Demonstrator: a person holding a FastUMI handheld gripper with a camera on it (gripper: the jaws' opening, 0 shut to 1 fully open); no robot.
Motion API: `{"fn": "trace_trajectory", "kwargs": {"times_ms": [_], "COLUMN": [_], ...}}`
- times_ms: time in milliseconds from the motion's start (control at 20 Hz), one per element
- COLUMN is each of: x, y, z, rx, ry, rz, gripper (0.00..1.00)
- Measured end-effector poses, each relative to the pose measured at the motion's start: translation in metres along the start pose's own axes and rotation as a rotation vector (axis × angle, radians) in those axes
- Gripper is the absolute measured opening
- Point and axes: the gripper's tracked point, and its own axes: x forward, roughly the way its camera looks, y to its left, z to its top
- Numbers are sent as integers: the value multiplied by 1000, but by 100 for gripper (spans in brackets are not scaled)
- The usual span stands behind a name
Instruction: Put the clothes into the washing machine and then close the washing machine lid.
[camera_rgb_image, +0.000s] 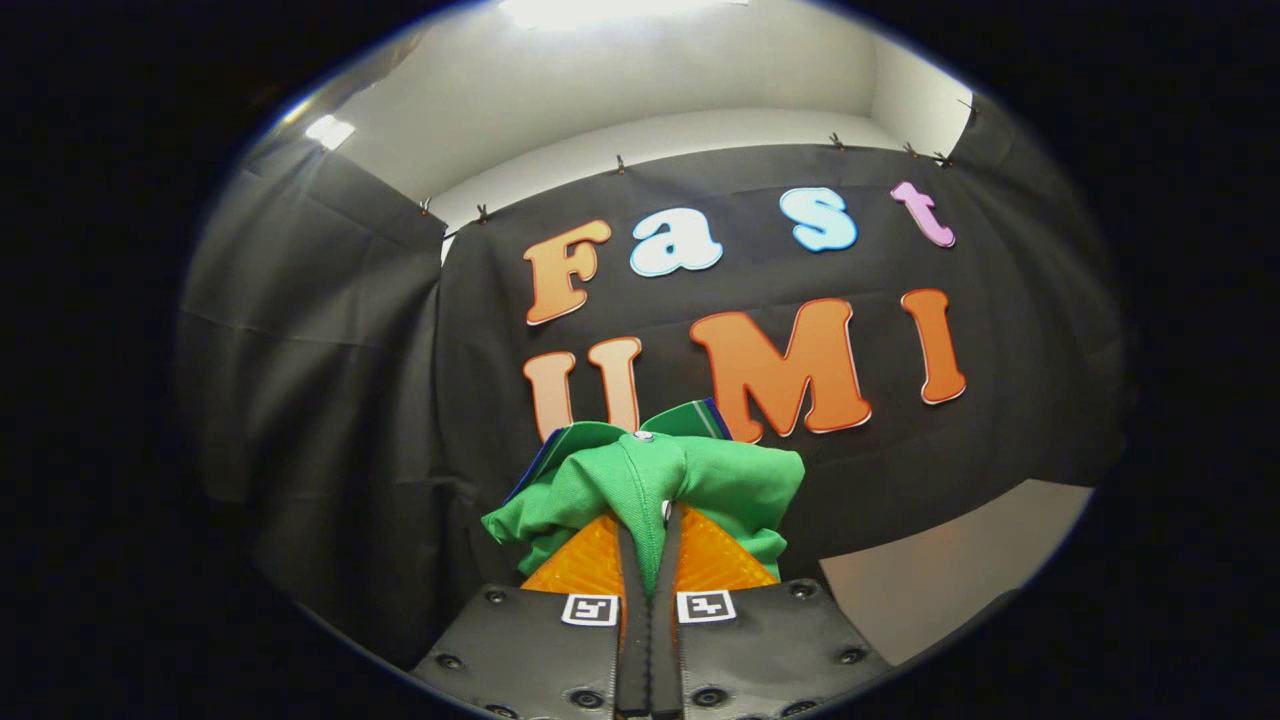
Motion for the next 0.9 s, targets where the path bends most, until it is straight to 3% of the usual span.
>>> {"fn": "trace_trajectory", "kwargs": {"times_ms": [300,600,900], "x": [41,62,48], "y": [37,30,19], "z": [-96,-216,-361], "rx": [37,27,105], "ry": [159,332,623], "rz": [37,-42,-120], "gripper": [8,8,8]}}
